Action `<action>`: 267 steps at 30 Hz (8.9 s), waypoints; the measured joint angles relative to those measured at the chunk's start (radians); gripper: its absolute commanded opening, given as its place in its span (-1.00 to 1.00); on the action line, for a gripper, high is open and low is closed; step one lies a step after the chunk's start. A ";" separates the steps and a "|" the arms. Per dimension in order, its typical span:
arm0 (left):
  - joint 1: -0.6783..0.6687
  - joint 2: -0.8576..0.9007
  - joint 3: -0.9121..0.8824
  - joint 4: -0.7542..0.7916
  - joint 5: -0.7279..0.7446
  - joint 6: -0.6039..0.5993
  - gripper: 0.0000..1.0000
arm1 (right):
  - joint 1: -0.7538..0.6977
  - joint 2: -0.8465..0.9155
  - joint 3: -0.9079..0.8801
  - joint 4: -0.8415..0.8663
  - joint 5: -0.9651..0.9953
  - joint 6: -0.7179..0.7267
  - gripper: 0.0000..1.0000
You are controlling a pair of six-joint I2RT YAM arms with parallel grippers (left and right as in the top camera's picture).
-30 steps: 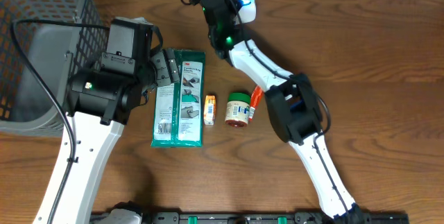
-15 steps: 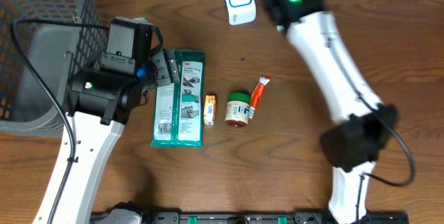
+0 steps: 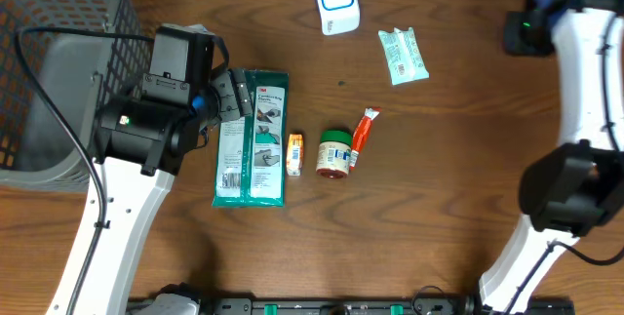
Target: Scan the item barcode
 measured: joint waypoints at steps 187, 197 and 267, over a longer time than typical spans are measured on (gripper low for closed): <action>0.000 0.001 0.000 0.000 0.000 0.000 0.73 | 0.552 -0.210 -0.316 0.656 -0.406 0.023 0.98; 0.000 0.001 0.000 0.000 0.000 0.000 0.73 | 0.552 -0.210 -0.316 0.656 -0.402 0.023 0.98; 0.000 0.001 0.000 0.000 0.000 0.000 0.73 | 0.552 -0.210 -0.316 0.656 -0.402 0.024 0.99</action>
